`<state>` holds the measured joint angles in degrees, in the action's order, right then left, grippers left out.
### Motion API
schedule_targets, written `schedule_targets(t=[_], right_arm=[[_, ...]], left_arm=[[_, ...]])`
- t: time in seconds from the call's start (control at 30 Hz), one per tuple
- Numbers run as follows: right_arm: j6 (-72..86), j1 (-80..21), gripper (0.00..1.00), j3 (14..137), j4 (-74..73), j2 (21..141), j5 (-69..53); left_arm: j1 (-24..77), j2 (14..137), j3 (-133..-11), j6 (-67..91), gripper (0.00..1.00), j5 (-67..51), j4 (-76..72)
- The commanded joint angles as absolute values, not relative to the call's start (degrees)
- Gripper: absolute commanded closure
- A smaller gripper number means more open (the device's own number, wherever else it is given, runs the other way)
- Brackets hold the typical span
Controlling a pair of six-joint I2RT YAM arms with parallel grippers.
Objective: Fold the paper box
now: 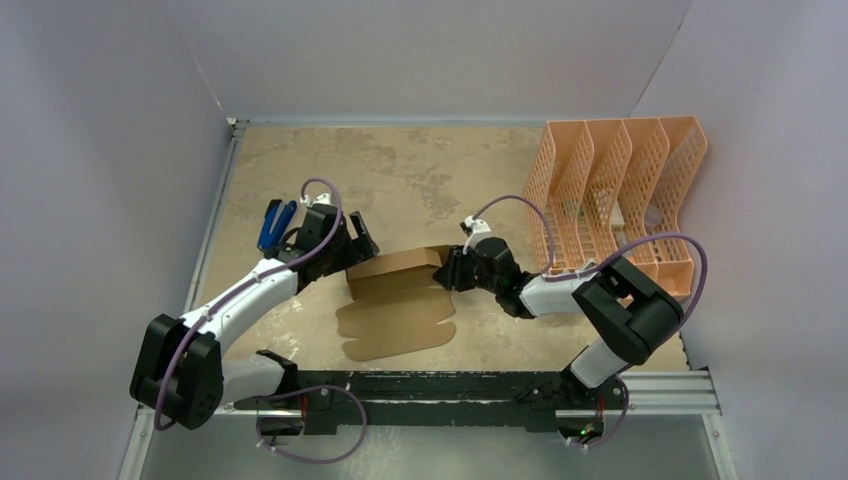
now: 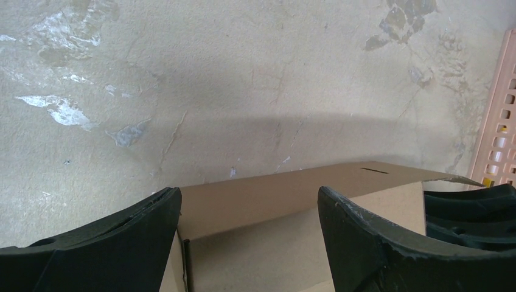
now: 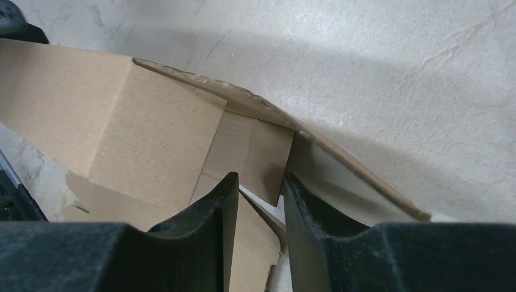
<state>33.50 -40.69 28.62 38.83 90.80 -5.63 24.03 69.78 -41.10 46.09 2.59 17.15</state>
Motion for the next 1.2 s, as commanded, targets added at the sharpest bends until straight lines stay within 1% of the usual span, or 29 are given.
schedule_targets(t=[0.0, 0.17, 0.37, 0.53, 0.73, 0.9, 1.17], right_arm=[[30.43, -41.32, 0.65, 29.96, 46.57, 90.55, -7.60], [29.05, -41.55, 0.68, 30.72, 50.43, 91.56, -8.89], [26.44, -43.38, 0.68, 33.82, 50.72, 94.54, -11.04], [23.07, -44.04, 0.64, 32.83, 48.01, 91.64, -10.33], [16.05, -43.75, 0.54, 32.16, 34.52, 82.66, -7.98], [10.76, -42.94, 0.49, 32.89, 23.95, 75.33, -5.59], [-1.29, -41.73, 0.39, 39.38, 6.41, 69.30, -2.43]], left_arm=[[23.82, 69.70, -39.83, 47.60, 0.18, 0.89, 14.15], [23.82, 69.61, -38.59, 48.90, 0.18, 0.26, 12.50], [23.82, 69.52, -38.62, 48.89, 0.18, 0.26, 12.13], [23.82, 68.92, -38.63, 48.59, 0.18, 0.91, 12.94], [23.81, 67.69, -39.09, 47.33, 0.18, 3.32, 14.81], [23.82, 67.27, -39.43, 46.45, 0.18, 4.34, 15.90], [23.82, 66.54, -40.42, 44.49, 0.18, 5.89, 17.93]])
